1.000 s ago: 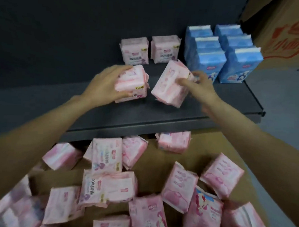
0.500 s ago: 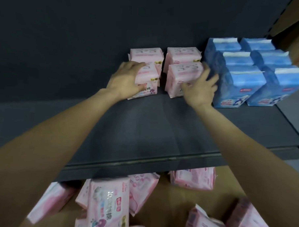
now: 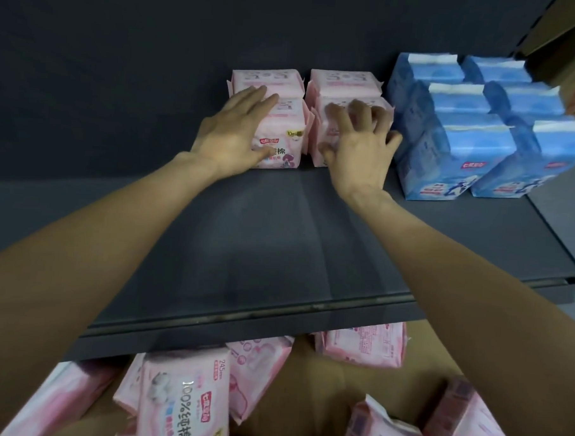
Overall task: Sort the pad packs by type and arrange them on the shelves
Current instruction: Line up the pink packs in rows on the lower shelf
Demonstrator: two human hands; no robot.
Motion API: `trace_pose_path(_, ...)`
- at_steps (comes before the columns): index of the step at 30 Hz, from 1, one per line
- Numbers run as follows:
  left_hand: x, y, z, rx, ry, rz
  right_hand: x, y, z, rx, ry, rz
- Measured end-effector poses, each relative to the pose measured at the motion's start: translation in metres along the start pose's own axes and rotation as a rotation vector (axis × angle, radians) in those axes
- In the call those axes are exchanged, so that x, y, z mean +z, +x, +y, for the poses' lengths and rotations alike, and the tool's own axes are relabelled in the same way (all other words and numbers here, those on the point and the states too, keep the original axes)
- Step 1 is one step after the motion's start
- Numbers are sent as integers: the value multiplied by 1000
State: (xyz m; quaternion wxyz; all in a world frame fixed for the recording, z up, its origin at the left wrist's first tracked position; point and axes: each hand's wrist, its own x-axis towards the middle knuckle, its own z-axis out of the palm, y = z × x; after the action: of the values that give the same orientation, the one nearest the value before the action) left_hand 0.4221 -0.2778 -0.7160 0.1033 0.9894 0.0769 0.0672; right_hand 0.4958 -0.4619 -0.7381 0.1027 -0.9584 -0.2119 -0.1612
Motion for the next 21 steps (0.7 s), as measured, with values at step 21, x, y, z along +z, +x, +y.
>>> trace_pose_path(21, -31, -174, 127, 156, -150, -22, -120, -152, 73, -361, 536, -474)
